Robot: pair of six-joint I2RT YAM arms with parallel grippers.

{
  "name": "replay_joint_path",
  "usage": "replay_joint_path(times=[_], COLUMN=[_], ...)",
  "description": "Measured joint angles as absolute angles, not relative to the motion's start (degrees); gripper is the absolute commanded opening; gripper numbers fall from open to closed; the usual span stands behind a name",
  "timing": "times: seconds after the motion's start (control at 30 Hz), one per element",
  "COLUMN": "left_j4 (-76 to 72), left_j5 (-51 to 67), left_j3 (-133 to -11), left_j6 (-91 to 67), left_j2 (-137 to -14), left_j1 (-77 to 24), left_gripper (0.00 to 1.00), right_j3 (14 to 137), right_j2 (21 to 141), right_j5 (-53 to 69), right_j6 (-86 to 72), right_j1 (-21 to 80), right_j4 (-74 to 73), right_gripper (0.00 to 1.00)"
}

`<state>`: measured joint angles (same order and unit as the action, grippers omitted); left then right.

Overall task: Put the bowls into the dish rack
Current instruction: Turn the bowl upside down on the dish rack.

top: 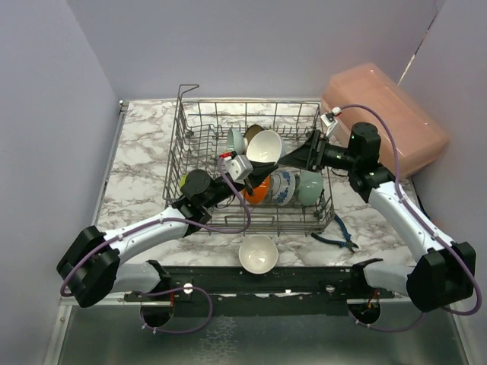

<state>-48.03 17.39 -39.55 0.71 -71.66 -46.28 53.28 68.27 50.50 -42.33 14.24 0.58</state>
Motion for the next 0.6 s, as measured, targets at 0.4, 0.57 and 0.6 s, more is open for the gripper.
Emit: replay_joint_path(times=[0.4,0.57,0.6], left_j4=[-48.23,-47.07,-46.89], left_j5=[19.33,20.01,20.05], left_j3=[-37.78,-37.78,-37.8], left_j6=[2.79,3.95,4.27], left_j2=[-70.39,-70.48,-70.57], left_j1=[-47.4,-47.51,-47.51], left_gripper=[0.0,0.0,0.0], right_j3=[53.56,55.13,55.24], right_j2=[73.65,75.44,75.5], right_j5=[49.8,49.32,49.32], right_j6=[-47.86,-48.21,-48.16], right_j1=[18.72,19.18,19.18], right_j4=[8.08,7.79,7.62], right_gripper=[0.96,0.53,0.42])
